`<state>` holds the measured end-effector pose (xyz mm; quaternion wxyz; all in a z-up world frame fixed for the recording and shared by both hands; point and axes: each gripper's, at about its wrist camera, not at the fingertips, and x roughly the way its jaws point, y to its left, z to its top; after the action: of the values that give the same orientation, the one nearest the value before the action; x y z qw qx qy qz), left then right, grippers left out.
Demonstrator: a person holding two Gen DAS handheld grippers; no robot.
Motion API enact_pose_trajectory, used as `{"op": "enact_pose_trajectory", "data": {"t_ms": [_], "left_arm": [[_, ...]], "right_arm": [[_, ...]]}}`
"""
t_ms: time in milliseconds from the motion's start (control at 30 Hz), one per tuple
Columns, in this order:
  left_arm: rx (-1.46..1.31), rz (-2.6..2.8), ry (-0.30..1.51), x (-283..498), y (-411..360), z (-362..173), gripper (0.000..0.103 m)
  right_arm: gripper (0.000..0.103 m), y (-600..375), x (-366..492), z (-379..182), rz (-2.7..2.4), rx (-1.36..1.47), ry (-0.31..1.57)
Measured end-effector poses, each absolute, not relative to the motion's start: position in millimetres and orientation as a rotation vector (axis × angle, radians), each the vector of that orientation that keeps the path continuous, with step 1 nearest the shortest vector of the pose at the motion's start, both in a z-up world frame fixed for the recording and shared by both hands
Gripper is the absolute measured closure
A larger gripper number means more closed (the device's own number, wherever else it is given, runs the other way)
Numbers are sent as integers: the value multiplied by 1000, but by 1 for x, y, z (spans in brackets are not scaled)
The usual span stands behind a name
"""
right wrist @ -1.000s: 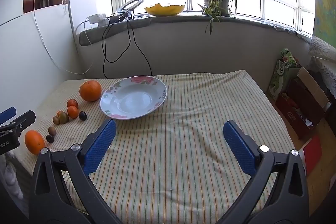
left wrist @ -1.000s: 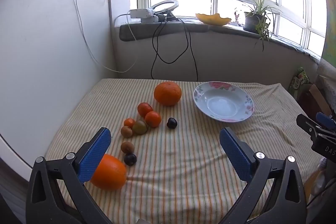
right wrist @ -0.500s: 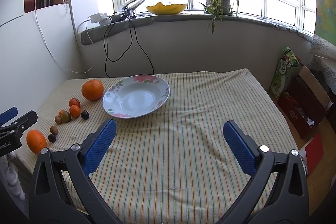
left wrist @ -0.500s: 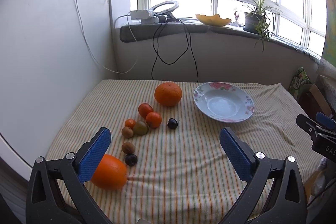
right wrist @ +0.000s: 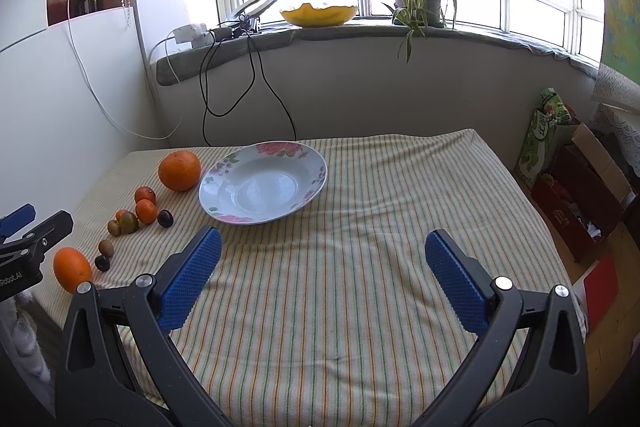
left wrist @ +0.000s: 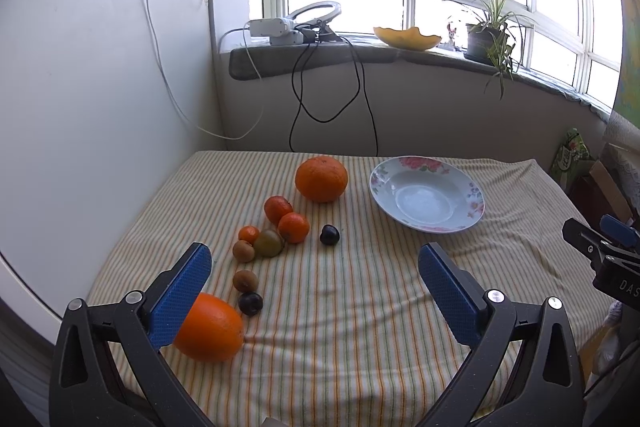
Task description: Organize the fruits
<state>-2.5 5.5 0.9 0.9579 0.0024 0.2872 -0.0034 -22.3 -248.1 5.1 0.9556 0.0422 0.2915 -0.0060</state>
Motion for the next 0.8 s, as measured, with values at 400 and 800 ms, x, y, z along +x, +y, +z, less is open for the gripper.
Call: {"op": "enact_pose_trajectory", "data": {"t_ms": [400, 800], "left_arm": [[2, -8, 582, -3, 7, 0, 0], [-1, -7, 582, -3, 9, 1, 0]], "right_arm": [[0, -247, -22, 4, -10, 84, 594], [0, -244, -22, 1, 1, 89, 602]]}}
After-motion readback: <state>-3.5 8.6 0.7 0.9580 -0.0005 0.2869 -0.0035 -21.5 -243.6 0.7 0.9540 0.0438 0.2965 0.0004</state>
